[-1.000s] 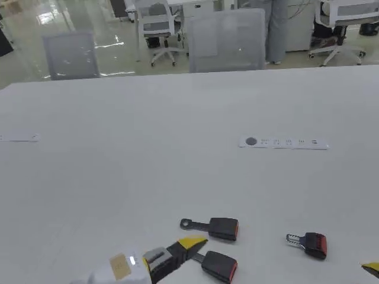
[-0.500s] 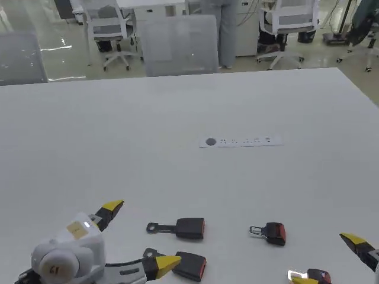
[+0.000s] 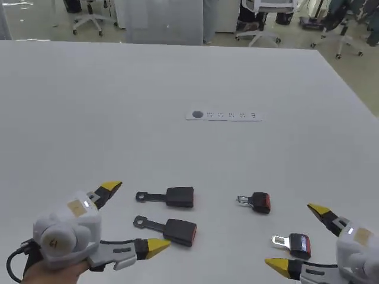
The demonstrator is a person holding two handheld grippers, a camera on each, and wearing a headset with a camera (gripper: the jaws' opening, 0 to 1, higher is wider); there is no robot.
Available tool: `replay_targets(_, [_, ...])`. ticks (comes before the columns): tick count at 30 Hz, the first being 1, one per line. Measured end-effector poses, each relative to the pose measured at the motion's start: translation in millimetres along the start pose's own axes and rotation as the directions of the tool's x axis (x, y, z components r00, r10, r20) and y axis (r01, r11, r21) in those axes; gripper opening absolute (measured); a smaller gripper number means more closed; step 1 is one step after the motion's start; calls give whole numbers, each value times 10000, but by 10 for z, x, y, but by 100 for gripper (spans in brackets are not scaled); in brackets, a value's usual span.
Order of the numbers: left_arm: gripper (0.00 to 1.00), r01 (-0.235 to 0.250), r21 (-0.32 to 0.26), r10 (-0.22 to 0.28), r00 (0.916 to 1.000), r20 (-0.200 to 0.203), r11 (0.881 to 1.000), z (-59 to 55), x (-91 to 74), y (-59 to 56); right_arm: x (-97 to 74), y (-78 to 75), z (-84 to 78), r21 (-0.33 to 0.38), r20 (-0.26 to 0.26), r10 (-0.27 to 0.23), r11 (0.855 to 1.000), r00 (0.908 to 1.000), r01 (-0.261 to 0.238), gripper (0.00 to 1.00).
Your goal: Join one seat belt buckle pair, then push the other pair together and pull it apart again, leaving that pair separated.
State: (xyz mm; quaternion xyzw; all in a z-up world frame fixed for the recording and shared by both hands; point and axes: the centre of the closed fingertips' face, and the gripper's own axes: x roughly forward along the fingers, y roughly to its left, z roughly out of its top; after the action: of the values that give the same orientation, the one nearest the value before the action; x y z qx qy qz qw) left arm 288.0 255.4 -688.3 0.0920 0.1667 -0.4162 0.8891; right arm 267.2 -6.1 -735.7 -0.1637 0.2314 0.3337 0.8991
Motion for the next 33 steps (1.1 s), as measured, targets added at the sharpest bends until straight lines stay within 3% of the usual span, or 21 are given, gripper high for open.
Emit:
replay_targets(4, [100,-97,-202,90,9995,-314,9997,-97,-47,14,70,-7,-68,336,-120,125,9994,9999,-121,95])
replay_targets(6, [100,-237,-359,224,9991,-350,9991,-122,-62,34,99,23,-15,254,242,337,9991,9991,-343,95])
replay_targets(8, [100,-267,-327,248,9981,-569,9991,-177,-67,40,142,23,-67,152,41,460,9988,9989,-461,95])
replay_targets(20, [100,-112,-69,103,9939,-1097,9999,-260,-4,-20,215,38,-81,653,333,598,9959,9977,-619,95])
replay_targets(33, [100,-217,-239,189,9937,-1101,9995,-252,18,-36,206,175,-192,480,153,1200,9915,9927,-1206,95])
